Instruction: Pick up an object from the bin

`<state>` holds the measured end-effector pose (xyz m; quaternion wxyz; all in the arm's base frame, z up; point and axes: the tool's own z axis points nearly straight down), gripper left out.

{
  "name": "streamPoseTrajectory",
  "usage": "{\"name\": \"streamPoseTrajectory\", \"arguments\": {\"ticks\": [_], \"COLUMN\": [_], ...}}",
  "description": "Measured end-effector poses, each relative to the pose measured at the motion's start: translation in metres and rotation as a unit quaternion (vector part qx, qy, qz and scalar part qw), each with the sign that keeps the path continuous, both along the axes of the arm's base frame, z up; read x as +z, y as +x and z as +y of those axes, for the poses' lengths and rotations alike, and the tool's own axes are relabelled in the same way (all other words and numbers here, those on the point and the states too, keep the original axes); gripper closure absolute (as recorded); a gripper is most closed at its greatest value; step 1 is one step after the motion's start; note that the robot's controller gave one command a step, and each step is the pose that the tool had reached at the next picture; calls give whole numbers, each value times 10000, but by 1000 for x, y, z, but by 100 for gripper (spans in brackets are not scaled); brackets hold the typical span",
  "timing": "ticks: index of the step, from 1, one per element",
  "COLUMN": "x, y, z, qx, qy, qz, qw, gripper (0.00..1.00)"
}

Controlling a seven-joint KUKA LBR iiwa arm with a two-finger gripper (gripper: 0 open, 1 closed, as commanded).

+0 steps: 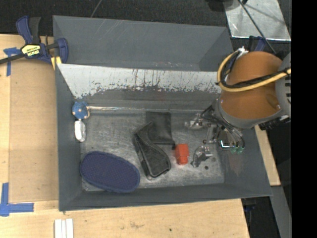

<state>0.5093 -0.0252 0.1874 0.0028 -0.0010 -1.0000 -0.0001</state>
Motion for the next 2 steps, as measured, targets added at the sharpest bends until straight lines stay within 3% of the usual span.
{"name": "streamPoseTrajectory", "arguments": {"ticks": [1,2], "x": [-115,-112], "y": [61,93], "z": [20,68], "qx": [649,1527], "qy": [1,-19], "qz": [-64,-82], "qw": [9979,9882], "gripper": [0,0]}}
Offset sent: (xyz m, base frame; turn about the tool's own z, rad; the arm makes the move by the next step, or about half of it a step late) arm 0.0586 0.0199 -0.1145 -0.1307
